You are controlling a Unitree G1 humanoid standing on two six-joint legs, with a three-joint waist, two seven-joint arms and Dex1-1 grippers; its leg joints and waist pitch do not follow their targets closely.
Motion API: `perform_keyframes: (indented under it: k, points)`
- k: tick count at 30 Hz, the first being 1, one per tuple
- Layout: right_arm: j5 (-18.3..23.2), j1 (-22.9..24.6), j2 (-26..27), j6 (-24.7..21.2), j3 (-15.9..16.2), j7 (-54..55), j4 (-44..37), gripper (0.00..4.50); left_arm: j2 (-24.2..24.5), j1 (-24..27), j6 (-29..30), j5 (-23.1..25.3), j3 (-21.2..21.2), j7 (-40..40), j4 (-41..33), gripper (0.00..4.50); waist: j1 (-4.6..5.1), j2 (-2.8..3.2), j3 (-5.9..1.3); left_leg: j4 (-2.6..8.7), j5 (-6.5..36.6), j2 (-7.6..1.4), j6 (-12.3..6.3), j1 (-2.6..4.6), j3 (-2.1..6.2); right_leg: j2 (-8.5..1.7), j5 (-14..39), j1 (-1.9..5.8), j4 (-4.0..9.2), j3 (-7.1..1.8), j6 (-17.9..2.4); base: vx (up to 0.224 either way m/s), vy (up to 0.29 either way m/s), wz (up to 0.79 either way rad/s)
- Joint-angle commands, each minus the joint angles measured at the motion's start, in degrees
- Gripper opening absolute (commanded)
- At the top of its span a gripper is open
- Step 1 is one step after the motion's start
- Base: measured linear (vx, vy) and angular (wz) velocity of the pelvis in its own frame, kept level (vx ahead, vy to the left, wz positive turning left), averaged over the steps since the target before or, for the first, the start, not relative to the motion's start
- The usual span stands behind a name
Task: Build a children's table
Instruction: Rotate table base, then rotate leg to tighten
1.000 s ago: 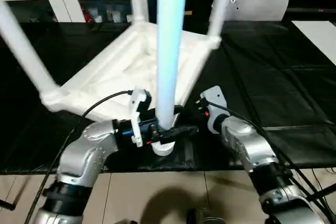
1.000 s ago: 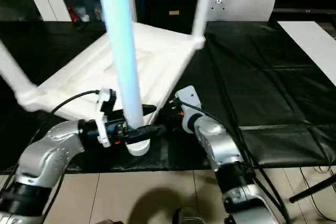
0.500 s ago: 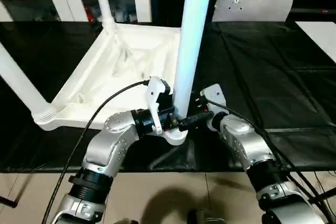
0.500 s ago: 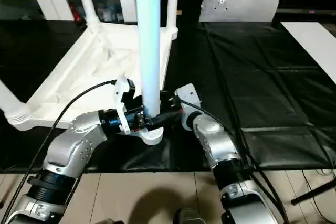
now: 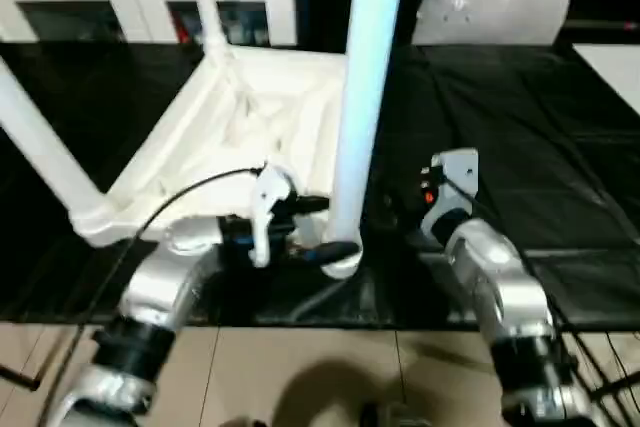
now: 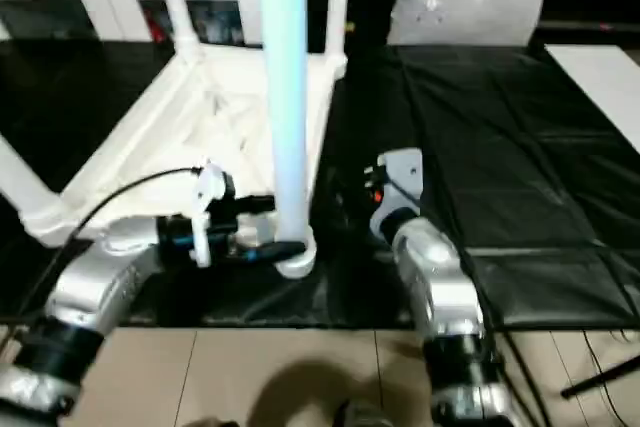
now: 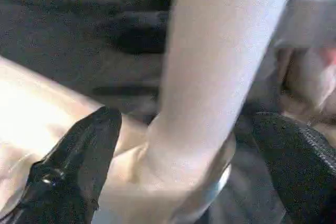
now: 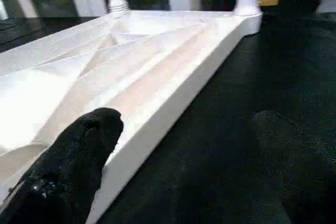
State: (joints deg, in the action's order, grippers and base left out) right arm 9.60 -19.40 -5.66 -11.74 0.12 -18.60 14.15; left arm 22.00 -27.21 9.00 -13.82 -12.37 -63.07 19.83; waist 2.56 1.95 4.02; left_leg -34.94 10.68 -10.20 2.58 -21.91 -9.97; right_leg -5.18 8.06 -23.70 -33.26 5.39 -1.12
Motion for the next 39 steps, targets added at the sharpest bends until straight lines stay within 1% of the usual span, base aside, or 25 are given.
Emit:
perform_keyframes:
  k: [1, 3, 4, 5, 7, 8, 10, 11, 14, 15, 16, 17, 18, 19, 20, 21, 22, 25, 26, 28, 30, 31, 34, 36, 39]
  points:
    - [0.08, 0.87, -1.69, -2.75, 1.88, -3.6, -4.05, 4.5, 2.31, -2.29, -3.74, 3.26, -1.81, -3.04, 3.44, 4.07, -0.24, 0.46, -4.35, 4.7, 17.43, -2.3, -1.48, 1.18, 1.01, -2.68, 19.39, 3.31, 3.79, -2.76, -10.23, 0.0, 0.0, 0.0]
    - [1.0, 1.88, -3.95, -3.98, 3.29, -7.79, -7.26, 4.5, 3.79, -3.98, -5.71, 4.97, -2.87, -4.61, 5.94, 4.02, -0.25, 0.45, -4.29, 4.79, 17.51, -2.24, -1.61, 1.01, 1.11, -2.67, 19.5, 3.54, 3.97, -2.68, -9.86, 0.0, 0.0, 0.0]
    - [2.08, 2.77, -6.65, -4.58, 4.31, -12.03, -9.87, 4.5, 4.82, -5.63, -7.37, 6.68, -3.82, -5.53, 8.23, 3.72, -0.44, 0.56, -4.31, 4.77, 17.64, -2.38, -1.45, 1.23, 1.06, -2.73, 19.04, 3.43, 3.85, -2.77, -9.87, 0.0, 0.0, 0.0]
    - [2.77, 3.33, -8.55, -4.92, 4.88, -14.69, -11.33, 4.5, 5.37, -6.71, -8.5, 7.83, -4.42, -6.07, 9.87, 3.63, -0.52, 0.49, -4.36, 4.72, 17.46, -2.36, -1.84, 1.16, 1.09, -2.74, 18.27, 3.64, 3.79, -2.81, -9.9, 0.0, 0.0, 0.0]
    - [4.27, 4.42, -11.79, -5.91, 5.47, -18.89, -13.39, 4.5, 5.74, -8.3, -10.93, 9.37, -5.18, -6.74, 12.81, 3.58, -1.03, 0.38, -4.19, 4.65, 16.91, -2.37, -2.39, 1.09, 0.92, -3.07, 18.3, 3.63, 3.93, -2.94, -10.63, 0.0, 0.0, 0.0]
    - [5.04, 5.15, -13.65, -6.52, 5.64, -21.08, -14.5, 4.5, 5.84, -9.1, -12.1, 10.01, -5.54, -7.19, 14.38, 3.46, -1.03, 0.38, -4.19, 4.65, 16.91, -2.37, -2.39, 1.09, 0.92, -3.07, 18.3, 3.63, 3.93, -2.94, -10.63, 0.0, 0.0, 0.0]
    - [5.51, 6.59, -17.42, -7.43, 5.71, -25.02, -16.04, 4.5, 5.89, -10.64, -13.81, 10.91, -6.35, -8.59, 17.33, 3.18, -1.69, 0.15, -4.11, 4.54, 17.45, -2.35, -2.32, 1.31, 0.9, -3.23, 20.99, 3.83, 4.26, -2.96, -9.96, 0.0, 0.0, 0.0]
    - [5.65, 7.31, -19.31, -8.13, 5.79, -27.03, -16.76, 4.5, 5.68, -11.47, -14.82, 11.4, -6.7, -8.94, 18.94, 3.14, -1.66, -0.06, -4.04, 4.5, 17.35, -2.18, -2.63, 1.2, 0.83, -3.14, 21.47, 3.84, 4.39, -2.9, -10.19, 0.0, 0.0, 0.0]
    - [6.61, 8.55, -22.68, -10.32, 5.89, -30.35, -18.55, 4.5, 4.98, -12.98, -16.58, 11.88, -7.12, -9.94, 22.15, 2.85, -1.89, -0.14, -4.17, 4.45, 16.2, -2.28, -3.13, 1.11, 0.89, -3.23, 21.4, 3.96, 4.43, -2.87, -10.34, 0.0, 0.0, 0.0]
    - [7.31, 8.75, -23.46, -11.75, 5.93, -30.96, -19.21, 4.5, 4.76, -13.25, -16.73, 11.86, -7.16, -10.36, 22.83, 2.76, -1.96, -0.12, -4.17, 4.42, 16.14, -2.37, -3.28, 1.14, 0.91, -3.25, 21.24, 3.85, 4.38, -2.79, -10.89, 0.0, 0.0, 0.0]
    - [9.82, 9.4, -26.52, -16.58, 6.58, -33.99, -21.92, 4.5, 3.98, -14.29, -17.56, 12.22, -7.33, -11.61, 25.61, 2.7, -1.84, -0.26, -4.0, 4.46, 16.18, -2.15, -3.66, 1.02, 0.89, -2.97, 21.76, 4.02, 4.64, -2.64, -10.74, 0.0, 0.0, 0.0]
    - [10.71, 9.68, -27.71, -18.2, 6.99, -35.27, -23.03, 4.5, 3.77, -14.56, -17.95, 12.5, -7.42, -11.62, 26.42, 2.64, -2.23, -0.24, -4.12, 4.4, 16.22, -2.35, -3.97, 1.29, 0.94, -3.07, 21.82, 4.09, 4.58, -2.71, -10.55, 0.0, 0.0, 0.0]
    - [11.49, 9.92, -28.78, -19.44, 7.37, -36.32, -23.99, 4.5, 3.53, -14.94, -18.63, 12.79, -7.49, -11.64, 27.5, 2.54, -2.16, 0.03, -3.83, 4.5, 16.46, -2.38, -4.07, 1.2, 0.97, -3.05, 22.02, 3.94, 4.63, -2.72, -10.56, 0.0, 0.0, 0.0]
    - [12.08, 10.17, -29.71, -20.29, 7.74, -37.23, -24.83, 4.5, 3.4, -15.19, -18.91, 12.98, -7.61, -11.76, 28.21, 2.54, -2.15, -0.11, -3.82, 4.51, 17.03, -2.31, -4.08, 1.06, 1.01, -3.01, 23.38, 4.16, 4.86, -2.54, -9.81, 0.0, 0.0, 0.0]
    - [13.29, 10.57, -31.09, -22.01, 8.22, -38.65, -26.2, 4.5, 3.22, -15.51, -19.08, 13.16, -7.75, -11.99, 29.03, 2.45, -2.05, -0.13, -3.69, 4.48, 17.74, -2.25, -3.99, 1.15, 0.98, -3.09, 24.94, 3.92, 5.04, -2.52, -9.41, 0.0, 0.0, 0.0]
    - [14.98, 11.05, -32.64, -24.89, 8.6, -40.29, -27.93, 4.5, 2.95, -15.98, -19.64, 13.49, -7.75, -12.03, 30.2, 2.37, -2.03, -0.19, -3.67, 4.49, 17.82, -2.18, -4.0, 1.13, 1.05, -2.98, 25.72, 4.03, 5.19, -2.42, -9.09, 0.0, 0.0, 0.0]
    - [15.86, 11.38, -33.62, -26.99, 8.7, -41.22, -29.1, 4.5, 2.74, -16.48, -19.93, 13.59, -7.63, -12.35, 31.24, 2.29, -2.23, -0.3, -3.74, 4.36, 17.83, -2.24, -3.99, 1.36, 0.98, -3.11, 26.57, 3.81, 5.3, -2.52, -8.76, 0.0, 0.0, 0.0]
    - [16.07, 11.5, -34.1, -28.2, 8.48, -41.4, -29.8, 4.5, 2.65, -17.07, -20.1, 13.64, -7.46, -12.89, 32.21, 1.93, -2.37, -0.19, -3.55, 4.41, 17.94, -2.21, -3.43, 1.32, 1.11, -3.21, 29.28, 3.51, 5.67, -2.3, -7.97, 0.0, 0.0, 0.0]
    - [16.38, 11.44, -34.28, -28.87, 8.3, -41.36, -30.17, 4.5, 2.66, -17.5, -20.37, 13.8, -7.4, -13.19, 32.96, 1.93, -2.44, -0.31, -3.59, 4.38, 18.12, -2.13, -3.22, 1.45, 1.09, -3.09, 29.85, 3.4, 5.85, -2.25, -7.58, 0.0, 0.0, 0.0]
    - [16.78, 11.15, -34.29, -29.28, 7.94, -40.77, -30.67, 4.5, 2.67, -18.32, -21.36, 14.22, -7.17, -13.56, 34.62, 1.85, -2.5, -0.2, -3.48, 4.47, 18.85, -2.18, -2.94, 1.48, 1.19, -3.14, 30.69, 3.31, 5.94, -2.16, -7.17, 0.0, 0.0, 0.0]
    - [16.68, 10.83, -34.03, -27.44, 8.1, -40.89, -30.79, 4.5, 2.62, -18.94, -22.12, 14.44, -6.78, -13.83, 36.12, 1.54, -2.55, -0.22, -3.53, 4.41, 19.1, -2.07, -2.76, 1.59, 1.2, -3.16, 31.23, 3.22, 6.07, -2.1, -6.64, 0.0, 0.0, 0.0]
    - [16.68, 10.78, -34.06, -26.84, 8.2, -41.12, -30.86, 4.5, 2.58, -19.1, -22.27, 14.48, -6.68, -13.89, 36.5, 1.54, -2.62, -0.31, -3.53, 4.5, 19.01, -2.14, -2.66, 1.51, 1.26, -3.25, 31.04, 3.29, 6.02, -2.11, -6.6, 0.0, 0.0, 0.0]
    - [15.86, 10.98, -33.74, -23.88, 8.67, -42.39, -31.25, 4.5, 2.54, -19.61, -22.9, 14.61, -6.23, -14.36, 38.38, 1.25, -2.8, -0.37, -3.59, 4.48, 18.49, -2.14, -2.91, 1.4, 1.19, -3.33, 30.2, 3.31, 5.92, -2.17, -6.85, 0.0, 0.0, 0.0]
    - [15.93, 10.98, -33.54, -23.68, 8.52, -42.44, -31.2, 4.5, 2.51, -19.68, -22.93, 14.64, -6.2, -14.41, 38.6, 1.08, -2.89, -0.39, -3.67, 4.49, 18.14, -2.21, -3.05, 1.42, 1.19, -3.34, 29.67, 3.35, 5.84, -2.23, -7.06, 0.0, 0.0, 0.0]
    - [15.87, 10.76, -33.24, -23.73, 8.36, -42.27, -31.09, 4.5, 2.31, -20.1, -23.62, 14.94, -6.11, -14.47, 39.81, 0.92, -3.09, -0.28, -3.77, 4.7, 17.62, -2.51, -3.1, 1.36, 1.22, -3.36, 26.58, 3.46, 5.39, -2.38, -8.55, 0.0, 0.0, 0.0]
